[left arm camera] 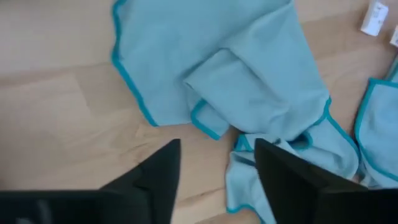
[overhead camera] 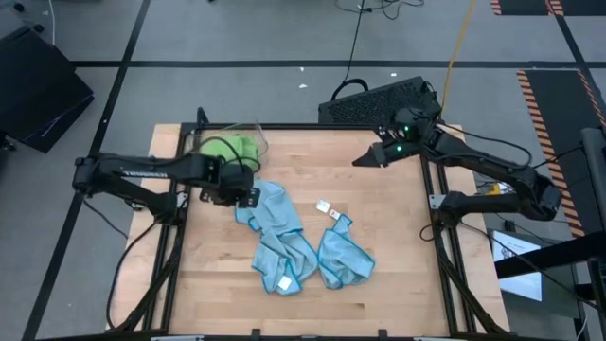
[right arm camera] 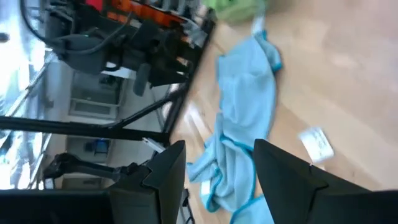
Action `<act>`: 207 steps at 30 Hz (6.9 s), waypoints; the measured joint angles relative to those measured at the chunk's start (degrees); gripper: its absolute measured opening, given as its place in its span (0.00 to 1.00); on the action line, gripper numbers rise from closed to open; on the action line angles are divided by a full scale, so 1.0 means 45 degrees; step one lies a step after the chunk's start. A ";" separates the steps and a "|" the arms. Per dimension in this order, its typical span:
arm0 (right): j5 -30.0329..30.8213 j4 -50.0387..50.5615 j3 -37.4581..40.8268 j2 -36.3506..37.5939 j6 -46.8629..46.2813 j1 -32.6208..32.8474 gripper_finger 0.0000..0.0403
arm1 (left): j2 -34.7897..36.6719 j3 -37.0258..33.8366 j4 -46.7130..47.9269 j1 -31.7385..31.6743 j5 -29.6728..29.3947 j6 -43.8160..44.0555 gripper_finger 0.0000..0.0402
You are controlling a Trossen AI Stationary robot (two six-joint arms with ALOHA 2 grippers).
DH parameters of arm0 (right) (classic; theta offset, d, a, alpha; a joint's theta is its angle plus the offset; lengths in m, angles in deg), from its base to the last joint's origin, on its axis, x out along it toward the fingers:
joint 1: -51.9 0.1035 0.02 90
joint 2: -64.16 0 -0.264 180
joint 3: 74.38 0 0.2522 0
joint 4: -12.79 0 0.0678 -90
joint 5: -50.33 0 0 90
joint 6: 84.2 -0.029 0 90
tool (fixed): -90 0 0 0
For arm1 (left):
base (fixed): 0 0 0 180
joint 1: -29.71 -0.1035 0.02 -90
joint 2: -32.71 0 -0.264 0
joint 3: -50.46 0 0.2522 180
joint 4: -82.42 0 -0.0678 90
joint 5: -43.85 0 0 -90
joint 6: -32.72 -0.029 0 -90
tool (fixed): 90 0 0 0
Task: Fold microfiber towels
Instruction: Fold the top center blue microfiber cloth
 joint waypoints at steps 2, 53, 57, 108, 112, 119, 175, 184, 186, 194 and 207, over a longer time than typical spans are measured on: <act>0.0419 0.0343 0.0003 0.0229 -0.0387 0.0382 0.45 | 0.0028 -0.0741 -0.1018 0.0179 0.0102 0.0104 0.58; 0.2629 0.1716 0.0304 0.1021 -0.0579 0.3155 0.45 | 0.0958 -0.7216 -0.6706 0.0757 0.0289 0.0279 0.59; 0.2646 0.1704 0.0460 0.1019 -0.0483 0.3155 0.45 | 0.0928 -0.7338 -0.6608 0.0767 0.0033 -0.0539 0.42; 0.4645 -0.0373 0.0634 0.0700 -0.1954 0.5062 0.45 | 0.0850 -0.6039 -0.5167 -0.0531 -0.0684 -0.0799 0.61; 0.4644 -0.0373 0.0634 0.0700 -0.2179 0.5132 0.45 | 0.0850 -0.6967 -0.6955 -0.0700 -0.0664 -0.1751 0.51; 0.4699 -0.0376 0.0631 0.0700 -0.2597 0.5132 0.45 | 0.0874 -0.6616 -0.7729 -0.0584 -0.0685 -0.3309 0.04; 0.5148 -0.2933 -0.6875 -0.6700 0.5846 0.5426 0.74 | 0.0405 0.4773 -0.6639 -0.0452 -0.5307 -0.6859 0.02; 0.8401 -0.1755 -0.6870 -0.6692 0.8408 0.5695 0.74 | -0.0842 0.4753 -1.0266 -0.0865 -0.5391 -0.7702 0.03; 0.8894 -0.1143 -0.6860 -0.6682 0.8204 0.5695 0.73 | -0.0971 0.4840 -1.0655 -0.0883 -0.5377 -0.7684 0.02; 1.0342 -0.0493 -0.6654 -0.6658 0.7510 0.5699 0.52 | -0.0976 0.4795 -1.0645 -0.0888 -0.5449 -0.7667 0.02; 0.7314 -0.1349 -0.6107 -0.6658 0.5455 0.5861 0.52 | -0.0986 0.4795 -1.0613 -0.1266 -0.5780 -0.7795 0.01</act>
